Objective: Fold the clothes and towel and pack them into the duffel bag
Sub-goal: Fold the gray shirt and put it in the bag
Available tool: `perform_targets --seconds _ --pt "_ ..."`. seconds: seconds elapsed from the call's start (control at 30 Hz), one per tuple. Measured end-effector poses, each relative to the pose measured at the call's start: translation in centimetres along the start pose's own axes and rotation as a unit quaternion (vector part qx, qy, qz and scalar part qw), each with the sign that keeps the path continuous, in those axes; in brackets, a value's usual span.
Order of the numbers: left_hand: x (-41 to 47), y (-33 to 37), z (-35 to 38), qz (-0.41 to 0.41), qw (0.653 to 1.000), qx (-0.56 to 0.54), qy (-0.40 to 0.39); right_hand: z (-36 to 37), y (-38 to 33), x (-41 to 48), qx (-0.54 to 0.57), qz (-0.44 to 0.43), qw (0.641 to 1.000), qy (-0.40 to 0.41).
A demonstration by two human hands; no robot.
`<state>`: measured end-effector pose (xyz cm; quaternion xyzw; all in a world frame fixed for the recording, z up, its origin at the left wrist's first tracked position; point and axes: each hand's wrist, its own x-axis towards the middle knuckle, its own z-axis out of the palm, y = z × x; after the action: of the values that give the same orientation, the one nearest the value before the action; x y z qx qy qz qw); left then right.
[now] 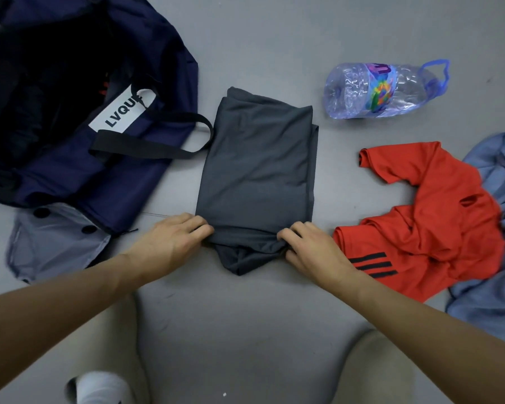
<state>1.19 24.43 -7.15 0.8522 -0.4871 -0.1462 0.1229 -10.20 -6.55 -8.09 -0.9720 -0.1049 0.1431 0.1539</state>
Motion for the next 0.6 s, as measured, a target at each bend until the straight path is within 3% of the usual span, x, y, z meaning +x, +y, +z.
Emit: perform_targets --seconds 0.1,0.17,0.27,0.37,0.43,0.5,0.6 --pt "-1.0 1.7 -0.5 -0.064 0.993 -0.093 -0.029 -1.5 -0.7 -0.6 0.103 0.067 0.986 -0.115" --pt "-1.1 2.5 -1.2 -0.14 0.975 -0.172 -0.03 -2.4 -0.7 -0.8 0.224 0.151 0.95 -0.155" --pt "0.0 2.6 -1.7 -0.242 0.937 -0.253 0.011 -3.1 0.0 -0.3 0.397 0.213 0.883 -0.127" --pt "2.1 1.7 -1.9 -0.299 0.892 -0.339 0.017 -3.6 1.0 1.3 0.459 0.272 0.841 -0.088" --pt "3.4 0.9 -1.9 -0.324 0.872 -0.367 0.005 -3.5 1.5 2.2 0.426 0.293 0.854 -0.06" --pt "4.4 0.3 -2.1 -0.34 0.872 -0.352 -0.006 -3.3 1.3 2.4 0.302 0.3 0.904 -0.035" --pt "4.9 0.2 -2.1 -0.329 0.904 -0.272 -0.003 -3.3 -0.1 1.7 0.091 0.174 0.976 0.092"
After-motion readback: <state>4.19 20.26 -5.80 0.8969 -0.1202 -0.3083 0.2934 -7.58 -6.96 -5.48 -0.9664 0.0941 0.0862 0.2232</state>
